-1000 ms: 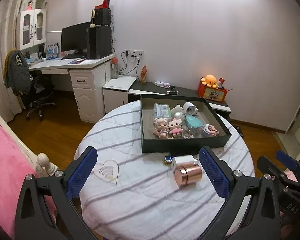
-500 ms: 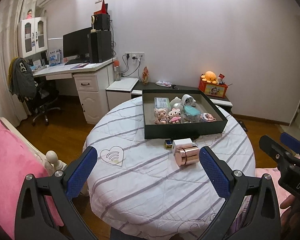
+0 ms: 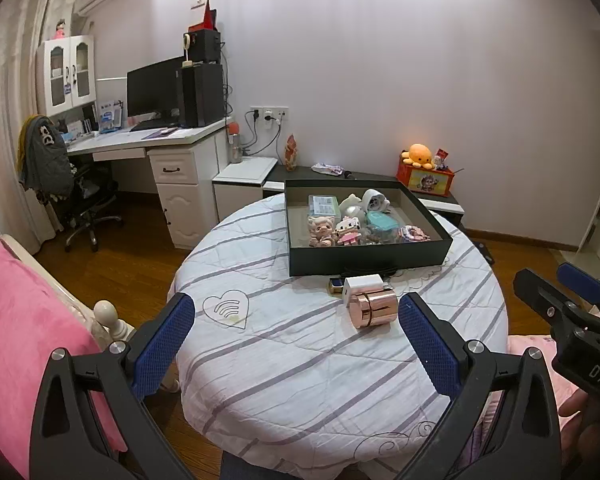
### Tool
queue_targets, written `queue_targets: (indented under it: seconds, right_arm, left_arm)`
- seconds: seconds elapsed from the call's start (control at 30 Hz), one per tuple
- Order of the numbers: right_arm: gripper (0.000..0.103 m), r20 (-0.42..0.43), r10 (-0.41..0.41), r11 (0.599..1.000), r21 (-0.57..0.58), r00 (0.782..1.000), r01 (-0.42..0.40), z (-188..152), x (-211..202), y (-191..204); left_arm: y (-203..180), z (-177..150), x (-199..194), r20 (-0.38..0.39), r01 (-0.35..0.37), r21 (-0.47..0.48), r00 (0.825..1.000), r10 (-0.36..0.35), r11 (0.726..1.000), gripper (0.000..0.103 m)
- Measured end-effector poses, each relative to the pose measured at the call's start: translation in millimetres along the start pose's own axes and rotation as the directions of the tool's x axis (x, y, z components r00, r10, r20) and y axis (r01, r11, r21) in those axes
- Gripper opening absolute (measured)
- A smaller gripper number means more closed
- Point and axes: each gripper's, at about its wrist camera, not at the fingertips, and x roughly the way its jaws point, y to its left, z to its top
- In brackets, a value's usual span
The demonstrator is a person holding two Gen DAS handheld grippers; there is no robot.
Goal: Organize rigid objects
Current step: 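Move both tools back toward the copper cylinder and white charger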
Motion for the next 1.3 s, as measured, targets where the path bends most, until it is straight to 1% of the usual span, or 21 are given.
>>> queue_targets:
  seconds: [0.47,0.67,0.73,0.97,1.1,1.3]
  right_arm:
    - [0.088,-0.007,-0.001,1.000,-0.002,1.000,0.001,-0.4,-1.1,1.8]
    - [0.088,-0.035,0.000,1.000,-0.003,0.999,0.000,-0.6,10.6,0.3]
    - [0.088,-0.050,0.000,1.000,-0.005,0.999,0.000,-1.8,17.1,0.8]
    - [0.088,-0.112,0.014,1.000,-0.014,0.994,-0.016,-6.8,48.0,3.6]
    - [0.088,-0.188,0.034,0.999,-0.008,0.982,-0.036,-17.2,82.0,5.7]
    - [0.088,-0.269,0.061,0.998,-0.001,0.961,-0.063,-26.1,130.1,10.0]
  left_arm:
    - [0.7,-1.3,-0.4,-0.001,-0.001,-0.003,1.000,0.001,1.000,0.103]
    - [4.1,-3.3,5.1,-0.002,-0.006,-0.018,1.000,0.006,1.000,0.103]
    - [10.0,-1.8,12.8,-0.008,-0.009,-0.023,1.000,0.009,1.000,0.103]
    - [11.5,-4.5,36.7,-0.034,-0.019,-0.010,0.999,0.019,1.000,0.103]
    - [13.0,-7.3,55.5,-0.065,-0.028,-0.002,0.997,0.028,1.000,0.103]
    - [16.1,-10.7,88.4,-0.115,-0.043,-0.006,0.992,0.042,0.999,0.103]
